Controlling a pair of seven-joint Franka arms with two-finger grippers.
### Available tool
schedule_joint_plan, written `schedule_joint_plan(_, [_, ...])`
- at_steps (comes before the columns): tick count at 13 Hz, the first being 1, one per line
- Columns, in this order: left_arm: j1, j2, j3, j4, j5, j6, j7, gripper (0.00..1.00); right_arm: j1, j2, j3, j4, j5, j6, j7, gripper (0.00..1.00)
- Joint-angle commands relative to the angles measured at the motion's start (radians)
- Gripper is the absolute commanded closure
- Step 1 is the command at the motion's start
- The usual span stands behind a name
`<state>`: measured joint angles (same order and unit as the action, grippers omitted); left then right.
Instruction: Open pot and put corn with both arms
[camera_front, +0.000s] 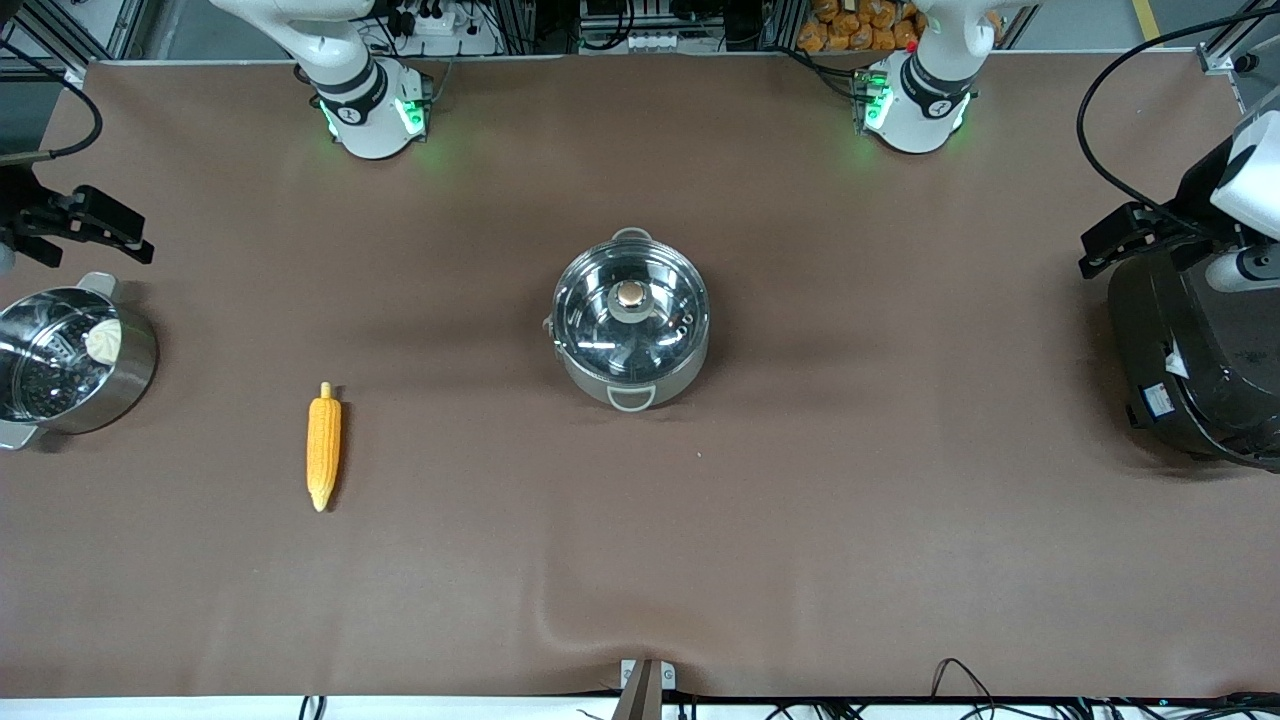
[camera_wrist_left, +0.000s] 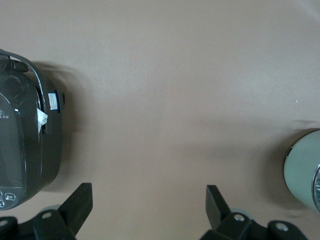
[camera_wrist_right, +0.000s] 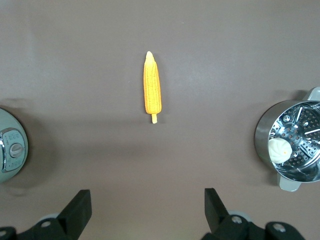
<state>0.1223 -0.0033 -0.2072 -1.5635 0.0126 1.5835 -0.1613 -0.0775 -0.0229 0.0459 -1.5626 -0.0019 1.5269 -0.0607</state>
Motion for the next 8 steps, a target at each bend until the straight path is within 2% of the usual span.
schedule_joint_plan(1, [-0.004,0.006,0.003,0.022,-0.011,-0.020,0.023,0.00,-0.015,0.000,0.011,0.004,0.020,-0.008,0.009,0.00])
schedule_joint_plan(4, [-0.009,0.008,-0.003,0.023,-0.010,-0.020,0.023,0.00,-0.015,0.001,0.009,0.003,0.020,-0.008,0.009,0.00])
schedule_joint_plan(8, [-0.036,0.039,-0.044,0.022,-0.003,-0.016,0.016,0.00,-0.018,0.003,0.011,-0.005,0.020,-0.008,0.009,0.00])
